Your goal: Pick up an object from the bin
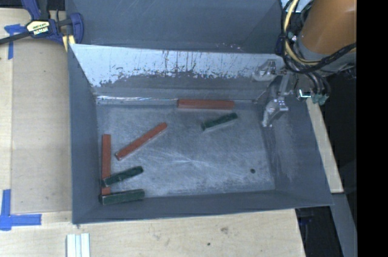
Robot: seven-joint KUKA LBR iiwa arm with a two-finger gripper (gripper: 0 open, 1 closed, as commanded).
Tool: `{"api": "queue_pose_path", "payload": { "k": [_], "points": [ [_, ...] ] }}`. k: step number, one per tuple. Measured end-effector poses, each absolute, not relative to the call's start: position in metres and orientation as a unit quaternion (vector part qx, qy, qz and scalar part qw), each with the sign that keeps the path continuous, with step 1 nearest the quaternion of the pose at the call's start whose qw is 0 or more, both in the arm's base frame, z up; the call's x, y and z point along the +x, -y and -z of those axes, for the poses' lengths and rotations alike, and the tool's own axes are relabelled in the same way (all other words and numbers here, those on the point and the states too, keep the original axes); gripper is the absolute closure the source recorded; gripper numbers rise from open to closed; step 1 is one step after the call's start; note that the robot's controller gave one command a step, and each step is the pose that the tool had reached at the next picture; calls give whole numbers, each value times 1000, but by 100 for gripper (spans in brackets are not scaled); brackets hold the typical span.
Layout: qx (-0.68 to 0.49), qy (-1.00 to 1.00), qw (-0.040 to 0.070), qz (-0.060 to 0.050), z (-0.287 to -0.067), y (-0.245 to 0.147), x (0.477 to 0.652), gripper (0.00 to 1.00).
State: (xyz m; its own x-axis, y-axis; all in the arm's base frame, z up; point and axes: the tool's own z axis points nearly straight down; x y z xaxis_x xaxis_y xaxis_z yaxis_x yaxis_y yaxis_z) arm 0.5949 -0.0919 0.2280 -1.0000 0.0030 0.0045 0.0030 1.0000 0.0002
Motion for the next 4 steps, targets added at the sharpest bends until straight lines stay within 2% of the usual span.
{"api": "queue_pose_path", "payload": {
  "k": [1,2,3,4],
  "points": [
    [-1,1000,-2,0,-233,92,596,0],
    [19,1000,-5,-1,-180,75,597,0],
    [-8,1000,-2,0,-91,56,601,100],
    [-8,1000,-2,0,-91,56,601,100]
  ]
}}
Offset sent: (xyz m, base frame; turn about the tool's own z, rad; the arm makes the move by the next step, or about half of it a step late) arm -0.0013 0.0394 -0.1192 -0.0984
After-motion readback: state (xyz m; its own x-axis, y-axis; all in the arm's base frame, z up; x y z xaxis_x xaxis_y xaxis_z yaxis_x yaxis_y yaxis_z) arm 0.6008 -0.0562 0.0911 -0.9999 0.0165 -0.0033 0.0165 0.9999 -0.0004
